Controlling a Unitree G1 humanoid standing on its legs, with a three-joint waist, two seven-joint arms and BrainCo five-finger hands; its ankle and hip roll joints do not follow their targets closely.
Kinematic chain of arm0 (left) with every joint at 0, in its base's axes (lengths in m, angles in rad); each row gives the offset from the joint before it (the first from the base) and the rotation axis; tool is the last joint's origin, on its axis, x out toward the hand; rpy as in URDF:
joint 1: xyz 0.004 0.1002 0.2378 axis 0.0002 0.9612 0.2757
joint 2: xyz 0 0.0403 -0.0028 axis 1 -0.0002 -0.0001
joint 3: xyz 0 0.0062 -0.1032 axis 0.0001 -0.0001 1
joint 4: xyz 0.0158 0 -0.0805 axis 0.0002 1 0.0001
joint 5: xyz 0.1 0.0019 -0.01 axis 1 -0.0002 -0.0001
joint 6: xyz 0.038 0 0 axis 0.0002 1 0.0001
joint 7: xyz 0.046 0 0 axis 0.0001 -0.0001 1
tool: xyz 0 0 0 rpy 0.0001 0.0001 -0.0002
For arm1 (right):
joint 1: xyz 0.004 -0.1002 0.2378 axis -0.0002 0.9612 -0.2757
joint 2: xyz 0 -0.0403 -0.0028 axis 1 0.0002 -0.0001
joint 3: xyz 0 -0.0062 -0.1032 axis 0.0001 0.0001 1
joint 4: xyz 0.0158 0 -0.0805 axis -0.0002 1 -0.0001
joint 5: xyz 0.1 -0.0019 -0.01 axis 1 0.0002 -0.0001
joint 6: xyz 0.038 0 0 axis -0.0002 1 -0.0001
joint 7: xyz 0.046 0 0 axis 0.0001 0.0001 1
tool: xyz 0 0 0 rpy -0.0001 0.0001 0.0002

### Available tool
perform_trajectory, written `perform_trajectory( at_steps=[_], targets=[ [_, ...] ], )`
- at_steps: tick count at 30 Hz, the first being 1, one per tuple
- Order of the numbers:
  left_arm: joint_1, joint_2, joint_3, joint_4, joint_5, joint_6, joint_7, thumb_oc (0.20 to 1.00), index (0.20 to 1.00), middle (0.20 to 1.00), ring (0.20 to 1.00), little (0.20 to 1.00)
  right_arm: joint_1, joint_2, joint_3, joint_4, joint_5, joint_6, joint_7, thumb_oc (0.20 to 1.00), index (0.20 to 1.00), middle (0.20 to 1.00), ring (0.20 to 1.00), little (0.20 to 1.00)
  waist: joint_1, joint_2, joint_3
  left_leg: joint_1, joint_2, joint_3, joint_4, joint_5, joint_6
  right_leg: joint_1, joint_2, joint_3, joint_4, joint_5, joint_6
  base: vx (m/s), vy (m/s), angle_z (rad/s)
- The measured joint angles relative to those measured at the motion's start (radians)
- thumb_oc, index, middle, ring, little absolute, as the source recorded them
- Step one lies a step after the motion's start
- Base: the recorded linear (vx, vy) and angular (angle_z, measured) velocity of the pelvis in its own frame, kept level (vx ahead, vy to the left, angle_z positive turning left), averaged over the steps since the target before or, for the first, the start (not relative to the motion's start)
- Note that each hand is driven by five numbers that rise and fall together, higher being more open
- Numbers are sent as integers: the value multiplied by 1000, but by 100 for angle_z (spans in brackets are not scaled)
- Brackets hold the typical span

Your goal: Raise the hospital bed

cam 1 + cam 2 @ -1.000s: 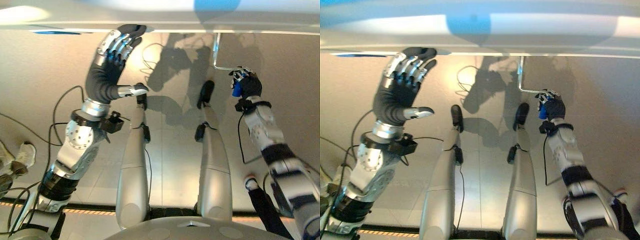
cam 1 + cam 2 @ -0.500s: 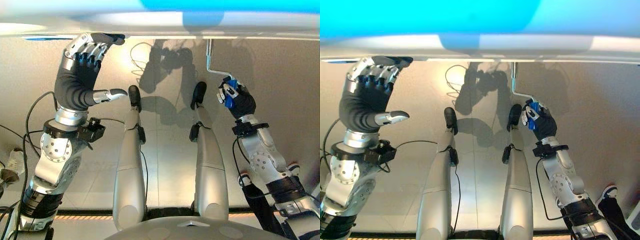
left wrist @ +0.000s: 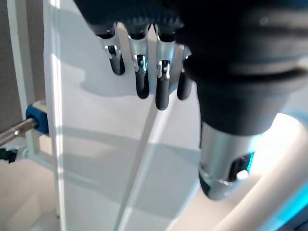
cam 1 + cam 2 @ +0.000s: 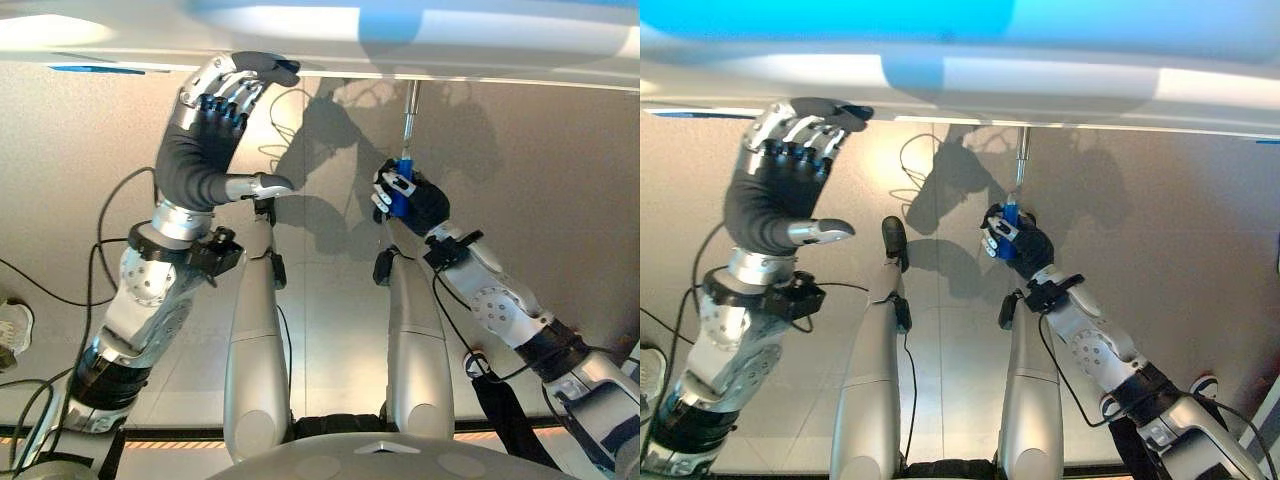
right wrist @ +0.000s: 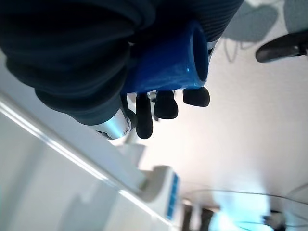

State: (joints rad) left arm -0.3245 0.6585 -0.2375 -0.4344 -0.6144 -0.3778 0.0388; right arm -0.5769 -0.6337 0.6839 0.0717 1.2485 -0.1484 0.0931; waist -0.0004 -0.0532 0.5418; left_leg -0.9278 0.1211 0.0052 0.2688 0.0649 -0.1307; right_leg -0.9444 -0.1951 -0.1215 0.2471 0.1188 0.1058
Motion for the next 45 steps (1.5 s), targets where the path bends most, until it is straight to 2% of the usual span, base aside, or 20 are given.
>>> perform_trajectory(
  at_steps=[2,5,8,11,13,15,18,21,24,29,32,37,38,45],
  targets=[
    [-22,-10,-11,3,-10,-1,0,1000,1000,1000,1000,1000,-60,26,7,42,-4,8,-1,200,200,200,200,200,19,2,2,-6,9,-11,-12,6,-7,-9,7,-13,2,-5,-13,6,10,3],
    [-52,-70,-20,43,-12,-1,6,1000,1000,1000,1000,1000,-108,148,-10,195,-59,-3,-15,200,200,200,200,200,47,4,2,-9,18,-28,-18,22,-16,-6,11,-41,10,-6,-23,-11,22,6],
    [-56,-71,-20,47,-43,-2,12,1000,1000,1000,1000,1000,-175,207,-23,320,-142,-3,-41,200,200,200,200,200,67,8,1,-9,16,-36,-18,27,-16,-6,8,-48,18,-8,-25,6,24,5],
    [-61,-74,-27,47,-72,-5,14,1000,1000,1000,1000,1000,-271,306,-60,579,-249,-6,-87,200,200,200,200,200,108,18,0,-8,17,-48,-22,35,-20,-3,8,-56,28,-14,-31,4,39,6],
    [-75,-75,-54,49,-78,-6,20,1000,1000,1000,1000,1000,-309,319,-66,660,-284,-2,-115,200,200,200,200,200,125,20,1,-8,15,-51,-30,37,-20,-5,6,-59,28,-15,-32,9,37,7],
    [-97,-78,-87,57,-78,-7,21,1000,1000,1000,1000,1000,-381,378,-100,876,-348,3,-136,200,200,200,200,200,136,22,0,-9,10,-60,-33,42,-19,-2,1,-67,30,-16,-31,8,40,9],
    [-115,-80,-110,61,-89,-6,21,1000,1000,1000,1000,1000,-440,410,-154,1030,-407,11,-150,200,200,200,200,200,154,30,-1,-11,5,-62,-33,43,-18,-3,-1,-68,30,-17,-30,1,25,4],
    [-127,-82,-127,66,-90,-6,20,1000,1000,1000,1000,1000,-475,406,-232,1185,-478,26,-149,200,200,200,200,200,167,39,-1,-12,-3,-63,-33,46,-14,-3,-7,-69,30,-19,-25,3,35,7],
    [-162,-77,-174,63,-108,-5,4,1000,1000,1000,1000,1000,-486,323,-273,1246,-544,59,-161,200,200,200,200,200,186,77,0,-28,-18,-66,-32,48,-7,-11,-22,-75,31,-20,-17,1,27,11],
    [-172,-44,-171,64,-109,-5,-6,1000,1000,1000,1000,1000,-448,291,-341,1239,-560,65,-144,200,200,200,200,200,183,83,1,-33,-22,-57,-31,46,-2,-24,-28,-61,33,-17,-12,0,0,-1],
    [-163,-30,-171,63,-110,-5,-25,1000,1000,1000,1000,1000,-419,251,-424,1249,-559,66,-144,200,200,200,200,200,181,84,1,-33,-30,-24,-25,39,9,-41,-32,-31,31,-10,-4,1,-2,-11],
    [-149,-12,-166,64,-112,-2,-38,1000,1000,1000,1000,1000,-350,149,-480,1258,-557,59,-141,200,200,200,200,200,145,83,1,-32,-31,-3,-11,28,16,-42,-33,-11,24,-3,2,5,-21,-7],
    [-146,-6,-161,64,-112,-2,-39,1000,1000,1000,1000,1000,-341,135,-480,1245,-560,52,-111,200,200,200,200,200,137,83,1,-29,-30,2,-12,27,16,-40,-31,-6,18,1,2,9,-14,-8],
    [-127,6,-145,62,-111,-1,-64,1000,1000,1000,1000,1000,-321,146,-518,1221,-549,26,-78,200,200,200,200,200,123,83,0,-22,-24,32,-1,16,21,-41,-28,21,5,15,6,3,-26,-7]
  ],
)
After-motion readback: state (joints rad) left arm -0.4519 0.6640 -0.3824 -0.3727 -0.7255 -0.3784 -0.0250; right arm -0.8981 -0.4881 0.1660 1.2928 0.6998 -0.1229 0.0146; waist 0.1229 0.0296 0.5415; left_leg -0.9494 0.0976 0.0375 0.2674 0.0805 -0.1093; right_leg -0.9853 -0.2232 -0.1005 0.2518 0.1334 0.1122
